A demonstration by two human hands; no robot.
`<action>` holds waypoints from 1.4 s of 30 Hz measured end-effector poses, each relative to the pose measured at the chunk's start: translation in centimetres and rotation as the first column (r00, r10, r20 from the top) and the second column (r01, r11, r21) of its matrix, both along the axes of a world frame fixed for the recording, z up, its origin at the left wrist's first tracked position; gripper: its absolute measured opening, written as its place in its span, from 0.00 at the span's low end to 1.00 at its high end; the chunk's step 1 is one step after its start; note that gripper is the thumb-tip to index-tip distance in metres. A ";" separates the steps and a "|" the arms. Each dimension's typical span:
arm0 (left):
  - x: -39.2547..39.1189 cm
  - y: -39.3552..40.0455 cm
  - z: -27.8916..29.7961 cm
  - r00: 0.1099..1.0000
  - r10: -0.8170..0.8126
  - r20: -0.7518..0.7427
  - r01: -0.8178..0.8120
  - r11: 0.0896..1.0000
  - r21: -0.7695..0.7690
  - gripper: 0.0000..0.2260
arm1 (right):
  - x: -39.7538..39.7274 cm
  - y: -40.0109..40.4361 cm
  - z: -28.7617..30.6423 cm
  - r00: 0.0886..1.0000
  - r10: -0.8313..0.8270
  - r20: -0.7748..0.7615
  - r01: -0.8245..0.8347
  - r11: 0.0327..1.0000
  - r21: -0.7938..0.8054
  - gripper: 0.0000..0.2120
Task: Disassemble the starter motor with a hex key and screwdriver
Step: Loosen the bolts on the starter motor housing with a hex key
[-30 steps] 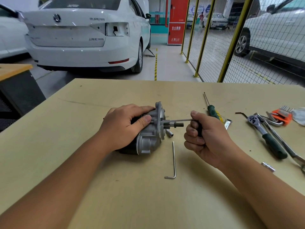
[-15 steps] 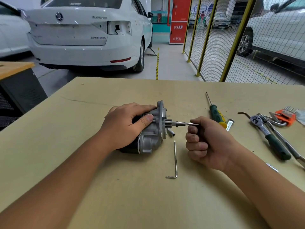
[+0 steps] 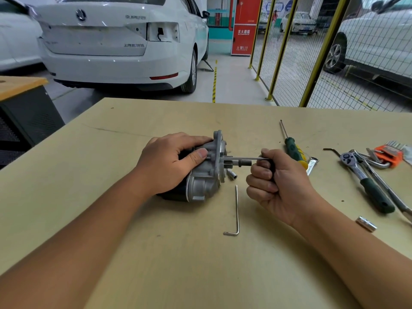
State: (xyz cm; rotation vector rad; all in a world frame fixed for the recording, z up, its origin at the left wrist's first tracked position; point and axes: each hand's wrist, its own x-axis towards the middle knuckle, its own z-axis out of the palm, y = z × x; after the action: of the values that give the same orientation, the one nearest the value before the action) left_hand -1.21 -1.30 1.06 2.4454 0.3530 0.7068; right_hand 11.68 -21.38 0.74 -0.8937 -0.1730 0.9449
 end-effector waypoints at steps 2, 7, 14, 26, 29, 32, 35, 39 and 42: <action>0.0 0.0 0.0 1.000 -0.002 0.002 0.002 1.000 -0.002 0.21 | 0.0 0.1 0.0 1.000 -0.011 0.005 0.011 1.000 0.008 0.19; 0.0 0.2 -0.1 1.000 0.000 -0.003 0.000 1.000 0.006 0.22 | 0.0 0.1 0.4 0.991 -0.039 0.127 0.048 0.997 -0.067 0.20; -0.1 0.2 0.0 0.999 -0.009 -0.032 0.010 0.999 0.033 0.20 | 1.0 0.2 0.6 0.956 -0.238 0.169 0.273 0.934 -0.230 0.16; -0.2 0.3 0.2 0.999 -0.023 -0.040 0.025 0.999 0.046 0.21 | 2.6 -2.2 2.0 0.941 -0.078 0.328 0.074 0.997 0.023 0.09; -0.2 0.3 0.2 0.999 -0.025 -0.040 0.027 0.998 0.050 0.21 | 1.5 -1.8 1.7 0.960 0.028 0.278 -0.048 0.997 0.065 0.03; -0.2 0.3 0.1 0.999 -0.023 -0.035 0.025 0.998 0.049 0.21 | 0.8 -1.6 1.6 0.960 0.080 0.267 -0.107 0.990 0.088 0.04; -0.2 0.2 0.1 0.999 -0.025 -0.031 0.027 0.998 0.055 0.23 | 0.5 -1.6 1.5 0.947 0.084 0.309 -0.111 0.992 0.068 0.04; -0.2 0.1 0.2 0.999 -0.020 -0.040 0.022 0.999 0.045 0.26 | 0.2 -1.1 1.0 0.947 0.039 0.319 -0.064 0.996 0.068 0.06; -0.1 0.1 0.2 1.000 -0.008 -0.030 0.009 0.999 0.052 0.22 | 0.4 -1.0 1.1 0.975 -0.045 0.218 0.009 0.987 0.162 0.08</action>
State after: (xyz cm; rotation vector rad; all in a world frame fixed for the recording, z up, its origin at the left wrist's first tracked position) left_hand -1.34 -1.17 1.27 2.5074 0.3394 0.6851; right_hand 12.08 -22.39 1.81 -0.8485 -0.4214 0.7928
